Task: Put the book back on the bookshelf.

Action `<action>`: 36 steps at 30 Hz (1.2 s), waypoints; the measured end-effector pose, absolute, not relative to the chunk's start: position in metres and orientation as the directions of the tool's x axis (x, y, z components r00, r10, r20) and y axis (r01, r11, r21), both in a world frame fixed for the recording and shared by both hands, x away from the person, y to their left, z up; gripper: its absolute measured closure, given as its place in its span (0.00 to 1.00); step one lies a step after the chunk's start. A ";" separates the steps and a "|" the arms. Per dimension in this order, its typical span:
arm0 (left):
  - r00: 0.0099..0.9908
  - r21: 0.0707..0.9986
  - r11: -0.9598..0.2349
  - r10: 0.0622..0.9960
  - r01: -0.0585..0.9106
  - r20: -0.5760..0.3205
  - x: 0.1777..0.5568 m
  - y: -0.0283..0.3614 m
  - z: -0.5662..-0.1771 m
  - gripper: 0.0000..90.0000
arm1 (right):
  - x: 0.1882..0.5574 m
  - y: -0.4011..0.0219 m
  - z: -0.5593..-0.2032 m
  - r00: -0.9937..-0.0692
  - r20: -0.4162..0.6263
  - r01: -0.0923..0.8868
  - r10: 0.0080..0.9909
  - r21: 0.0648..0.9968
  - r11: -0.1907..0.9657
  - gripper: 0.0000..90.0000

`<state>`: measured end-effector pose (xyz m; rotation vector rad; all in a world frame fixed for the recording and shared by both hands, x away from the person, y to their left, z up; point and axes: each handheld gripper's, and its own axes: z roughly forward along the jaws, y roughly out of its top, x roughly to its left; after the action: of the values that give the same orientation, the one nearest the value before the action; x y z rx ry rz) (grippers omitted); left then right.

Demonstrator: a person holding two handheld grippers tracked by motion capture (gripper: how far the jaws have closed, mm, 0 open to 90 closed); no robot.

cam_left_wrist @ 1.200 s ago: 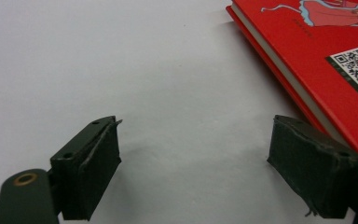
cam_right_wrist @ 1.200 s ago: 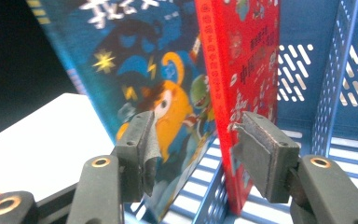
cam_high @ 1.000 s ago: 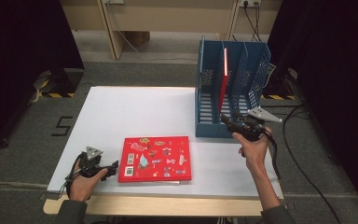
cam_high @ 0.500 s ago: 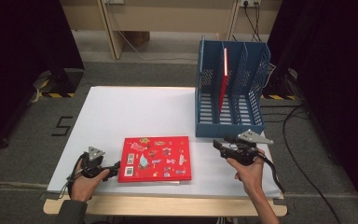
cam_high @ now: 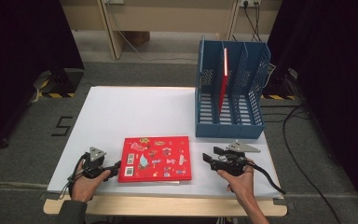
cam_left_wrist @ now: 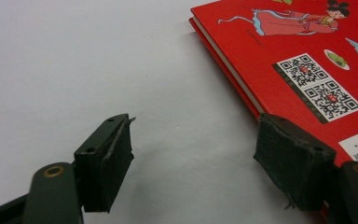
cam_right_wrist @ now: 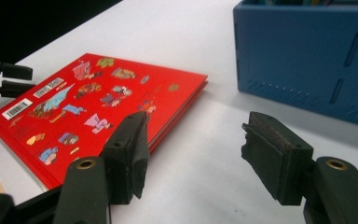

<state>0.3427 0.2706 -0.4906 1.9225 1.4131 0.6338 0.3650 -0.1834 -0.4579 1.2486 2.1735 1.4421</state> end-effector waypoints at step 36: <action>0.460 0.708 -0.378 0.884 0.597 0.083 0.330 0.226 -0.490 0.27 | 0.373 -0.155 -0.492 -0.593 0.340 0.647 0.730 0.741 0.180 0.39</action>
<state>0.3304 0.2257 -0.4898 2.1059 1.2283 0.6140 0.3732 -0.1549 -0.4923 1.3708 2.3418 1.3935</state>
